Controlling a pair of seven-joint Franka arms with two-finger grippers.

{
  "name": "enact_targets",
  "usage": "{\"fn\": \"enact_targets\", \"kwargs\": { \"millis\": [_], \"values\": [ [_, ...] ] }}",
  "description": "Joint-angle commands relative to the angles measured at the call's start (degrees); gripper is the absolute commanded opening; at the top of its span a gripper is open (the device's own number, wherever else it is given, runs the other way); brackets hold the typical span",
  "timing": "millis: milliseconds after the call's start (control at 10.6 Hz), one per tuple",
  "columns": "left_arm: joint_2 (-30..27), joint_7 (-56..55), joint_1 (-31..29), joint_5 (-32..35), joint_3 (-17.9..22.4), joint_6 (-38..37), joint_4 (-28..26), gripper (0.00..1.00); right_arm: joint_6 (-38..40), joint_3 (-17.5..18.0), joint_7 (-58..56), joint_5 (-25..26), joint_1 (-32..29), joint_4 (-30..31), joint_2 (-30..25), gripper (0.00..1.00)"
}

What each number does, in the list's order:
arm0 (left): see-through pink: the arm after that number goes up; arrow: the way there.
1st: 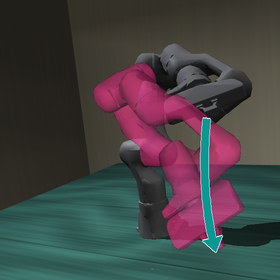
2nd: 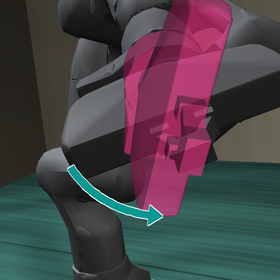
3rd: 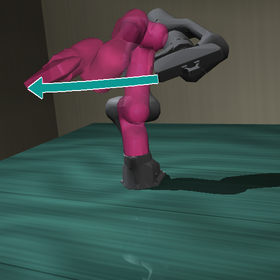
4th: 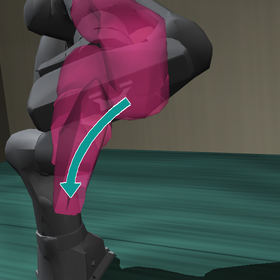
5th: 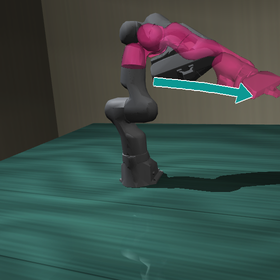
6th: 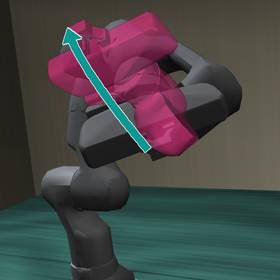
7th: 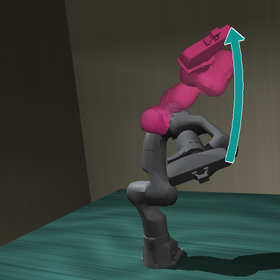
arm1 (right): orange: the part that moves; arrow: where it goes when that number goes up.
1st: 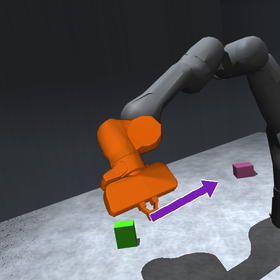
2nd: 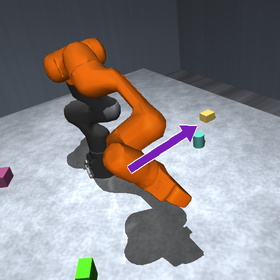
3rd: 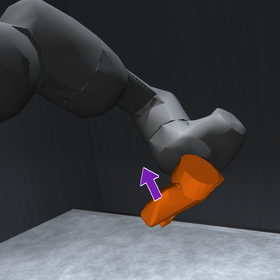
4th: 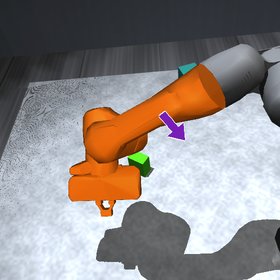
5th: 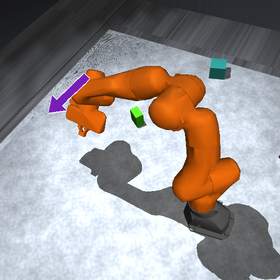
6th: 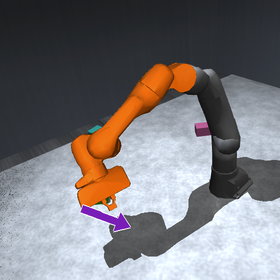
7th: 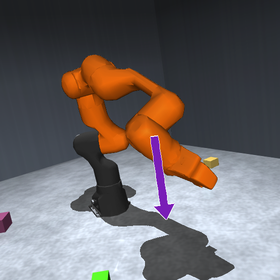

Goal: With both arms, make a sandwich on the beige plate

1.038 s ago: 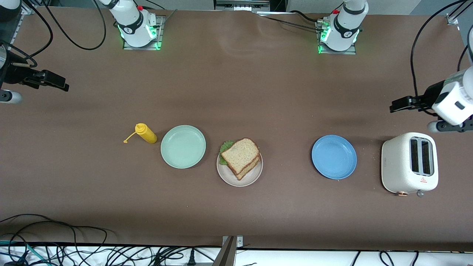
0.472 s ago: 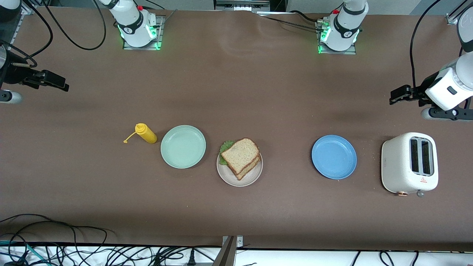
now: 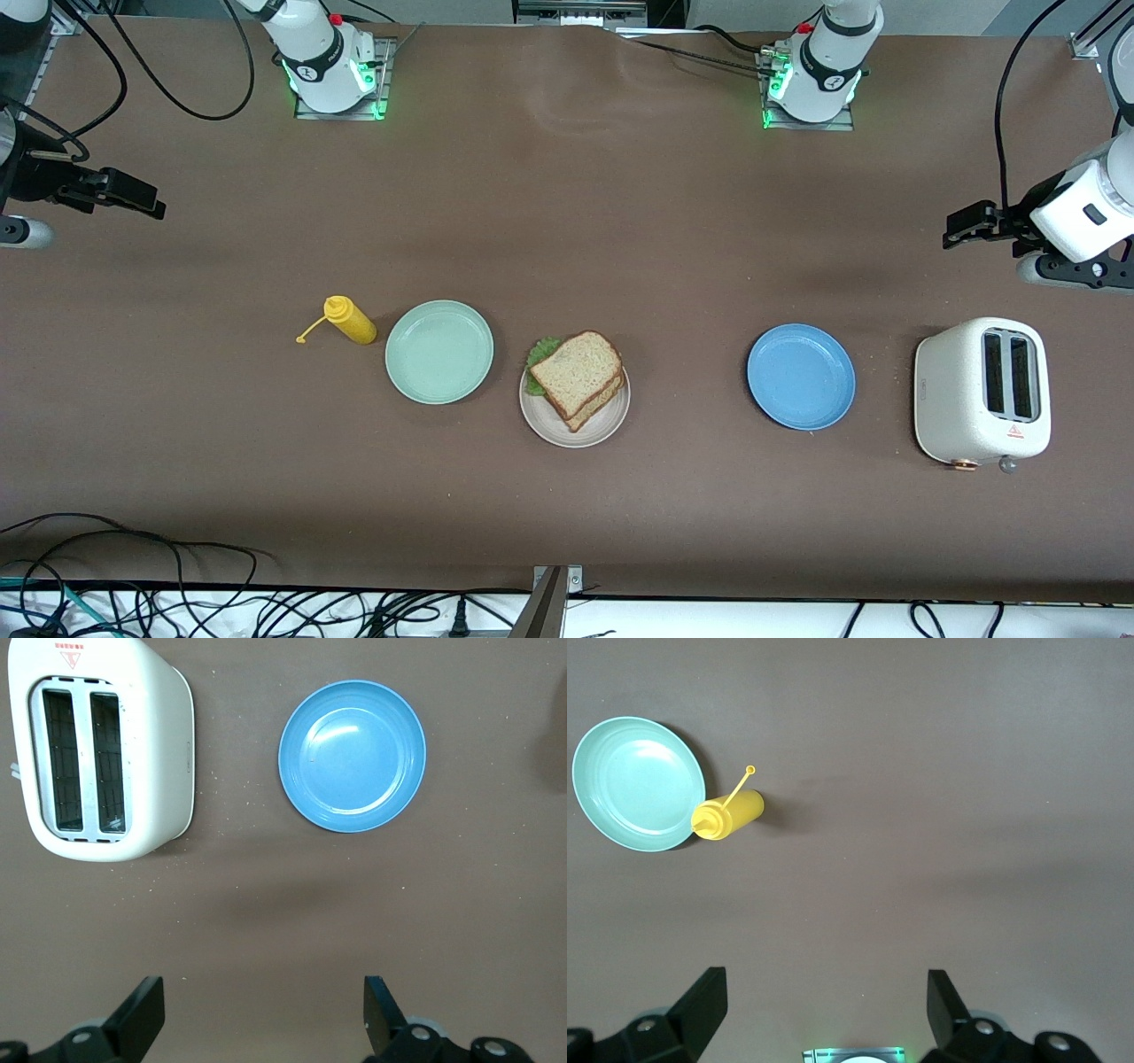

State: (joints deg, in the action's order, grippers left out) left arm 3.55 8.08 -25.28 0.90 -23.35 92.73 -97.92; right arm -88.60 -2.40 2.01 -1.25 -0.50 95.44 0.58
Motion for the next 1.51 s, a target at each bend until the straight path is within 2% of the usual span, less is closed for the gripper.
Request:
{"fn": "enact_targets", "kwargs": {
  "millis": [0, 1416],
  "values": [
    [-1.45, 3.25, -0.56, -1.16, -0.11, -0.09, -1.13, 0.99, 0.8, 0.12, 0.63, 0.46, 0.07, -1.66, 0.91, 1.0],
    [-0.3, 3.79, -0.74, -1.43, -0.46, -0.18, 1.42, 1.0, 1.15, 0.12, 0.54, 0.37, 0.15, -1.75, 1.0, 1.0]
  ]
}}
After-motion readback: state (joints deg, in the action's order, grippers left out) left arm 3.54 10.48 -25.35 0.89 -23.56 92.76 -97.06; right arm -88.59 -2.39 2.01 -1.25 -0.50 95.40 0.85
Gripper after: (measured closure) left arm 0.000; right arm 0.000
